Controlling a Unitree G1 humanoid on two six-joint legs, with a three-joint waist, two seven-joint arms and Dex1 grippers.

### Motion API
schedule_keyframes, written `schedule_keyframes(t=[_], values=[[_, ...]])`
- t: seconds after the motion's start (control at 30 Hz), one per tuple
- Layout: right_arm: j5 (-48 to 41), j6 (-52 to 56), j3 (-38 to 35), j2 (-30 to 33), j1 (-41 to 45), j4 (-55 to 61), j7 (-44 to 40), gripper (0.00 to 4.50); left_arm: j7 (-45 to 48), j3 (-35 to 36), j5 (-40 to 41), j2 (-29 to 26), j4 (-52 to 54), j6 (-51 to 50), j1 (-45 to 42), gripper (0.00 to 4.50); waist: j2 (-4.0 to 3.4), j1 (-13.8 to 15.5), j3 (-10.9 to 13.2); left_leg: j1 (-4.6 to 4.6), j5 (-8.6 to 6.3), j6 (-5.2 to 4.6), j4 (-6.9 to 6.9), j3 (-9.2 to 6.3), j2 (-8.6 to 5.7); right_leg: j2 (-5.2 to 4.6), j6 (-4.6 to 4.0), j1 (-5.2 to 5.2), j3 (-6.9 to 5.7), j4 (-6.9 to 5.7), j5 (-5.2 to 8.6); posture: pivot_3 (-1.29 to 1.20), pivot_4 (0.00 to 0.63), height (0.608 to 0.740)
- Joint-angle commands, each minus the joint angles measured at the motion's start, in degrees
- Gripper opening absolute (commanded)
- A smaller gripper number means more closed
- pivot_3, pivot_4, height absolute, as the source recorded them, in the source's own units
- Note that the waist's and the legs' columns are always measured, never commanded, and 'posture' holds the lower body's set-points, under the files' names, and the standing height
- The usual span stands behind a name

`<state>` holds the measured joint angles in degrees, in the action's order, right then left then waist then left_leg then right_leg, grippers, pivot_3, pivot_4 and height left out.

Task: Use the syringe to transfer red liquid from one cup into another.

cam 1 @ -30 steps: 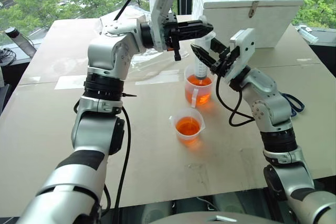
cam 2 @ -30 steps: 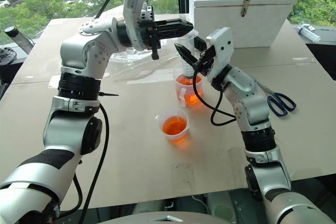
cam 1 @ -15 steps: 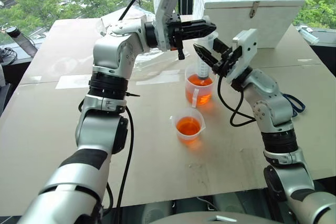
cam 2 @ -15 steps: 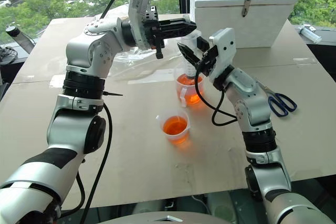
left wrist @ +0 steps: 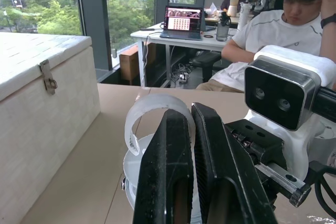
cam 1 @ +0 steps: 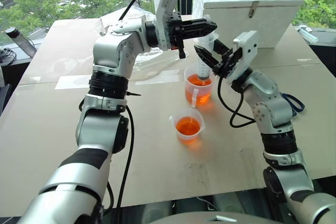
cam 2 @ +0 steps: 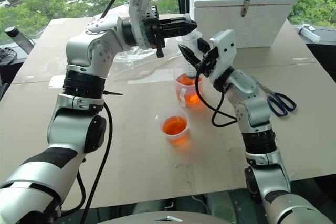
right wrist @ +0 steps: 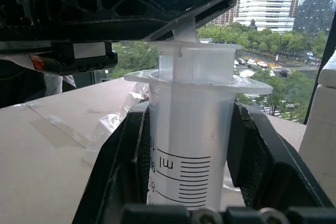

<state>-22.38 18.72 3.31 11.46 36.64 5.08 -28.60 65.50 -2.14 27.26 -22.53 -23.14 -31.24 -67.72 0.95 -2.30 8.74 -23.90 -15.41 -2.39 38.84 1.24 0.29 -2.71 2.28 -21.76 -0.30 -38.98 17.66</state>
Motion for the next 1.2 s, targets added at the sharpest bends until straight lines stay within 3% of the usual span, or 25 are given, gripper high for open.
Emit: schedule_keyframes(t=[0.03,1.03,1.13,1.2], values=[[0.26,0.79,0.97,0.14,-1.04,1.43,-1.18,1.57,-1.05,4.21,2.26,-0.90,3.20,0.60,-3.62,0.04,0.00,0.00,0.00,0.00,0.00,0.00,0.00,0.00,0.00,0.00,0.00,0.00,0.00,0.00,0.00,0.00,0.150,0.740],[0.50,1.43,1.09,-0.75,-1.19,2.58,-1.11,1.57,-1.12,4.25,1.58,-0.74,2.93,2.04,-3.49,0.04,0.00,0.00,0.00,0.00,0.00,0.00,0.02,0.00,0.00,0.00,0.00,0.00,0.00,0.00,0.00,0.00,0.150,0.740],[0.52,1.26,0.94,-0.87,-0.76,2.56,-0.95,1.57,-0.61,4.39,2.04,-0.81,3.61,1.94,-3.17,0.82,0.00,-0.02,0.00,0.00,0.00,0.00,0.03,0.00,0.00,0.00,0.00,0.00,-0.01,0.00,0.00,0.00,0.150,0.740],[0.60,1.01,0.81,-0.97,-0.40,2.45,-0.89,1.57,-0.67,4.16,1.57,-1.10,4.28,1.96,-2.56,1.84,0.00,-0.01,0.00,0.00,0.00,0.00,0.03,0.00,0.00,0.00,0.00,0.00,0.00,0.00,0.00,0.00,0.150,0.740]])
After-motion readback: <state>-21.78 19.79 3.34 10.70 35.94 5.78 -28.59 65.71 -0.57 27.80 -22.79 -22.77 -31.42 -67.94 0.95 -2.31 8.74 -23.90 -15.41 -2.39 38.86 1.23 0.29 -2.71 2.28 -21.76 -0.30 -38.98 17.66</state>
